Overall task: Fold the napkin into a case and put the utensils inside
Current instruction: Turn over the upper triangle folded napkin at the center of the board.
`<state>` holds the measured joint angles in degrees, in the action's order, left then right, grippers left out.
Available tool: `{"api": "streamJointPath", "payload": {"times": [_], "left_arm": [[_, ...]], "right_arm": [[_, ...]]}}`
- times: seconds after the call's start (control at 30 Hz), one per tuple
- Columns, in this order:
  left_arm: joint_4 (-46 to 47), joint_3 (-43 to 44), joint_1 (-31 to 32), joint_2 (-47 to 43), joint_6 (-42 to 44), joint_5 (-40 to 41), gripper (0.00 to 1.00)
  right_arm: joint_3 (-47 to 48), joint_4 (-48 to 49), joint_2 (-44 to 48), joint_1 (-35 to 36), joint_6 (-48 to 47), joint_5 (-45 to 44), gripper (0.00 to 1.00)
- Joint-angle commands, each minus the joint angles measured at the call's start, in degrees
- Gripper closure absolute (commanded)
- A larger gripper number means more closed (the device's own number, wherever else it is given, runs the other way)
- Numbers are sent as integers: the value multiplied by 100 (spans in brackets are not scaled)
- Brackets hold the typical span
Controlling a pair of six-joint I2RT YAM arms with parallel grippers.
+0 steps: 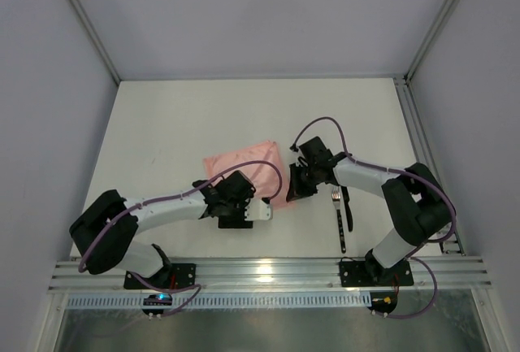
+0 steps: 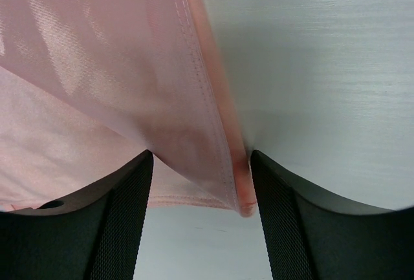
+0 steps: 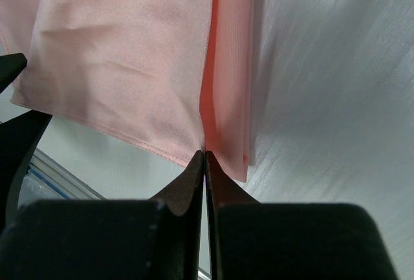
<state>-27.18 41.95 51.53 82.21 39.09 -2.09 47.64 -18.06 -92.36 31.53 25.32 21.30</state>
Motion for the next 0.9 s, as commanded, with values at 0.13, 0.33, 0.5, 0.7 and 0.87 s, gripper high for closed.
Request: {"api": "streamJointPath", "payload": {"times": [0.13, 0.33, 0.5, 0.7, 0.87], "left_arm": [[125, -328, 86, 198, 195, 385, 40], [160, -425, 103, 137, 222, 428, 42], [222, -495, 156, 172, 222, 490, 45], [274, -565, 200, 242, 222, 543, 61], [336, -548, 200, 251, 116, 525, 81]], "right_arm": [[334, -346, 289, -33, -264, -416, 96], [352, -347, 60, -103, -422, -600, 96], [369, -206, -107, -94, -510, -662, 96], [369, -83, -256, -94, -563, -706, 96], [378, -171, -134, -94, -607, -750, 89]]}}
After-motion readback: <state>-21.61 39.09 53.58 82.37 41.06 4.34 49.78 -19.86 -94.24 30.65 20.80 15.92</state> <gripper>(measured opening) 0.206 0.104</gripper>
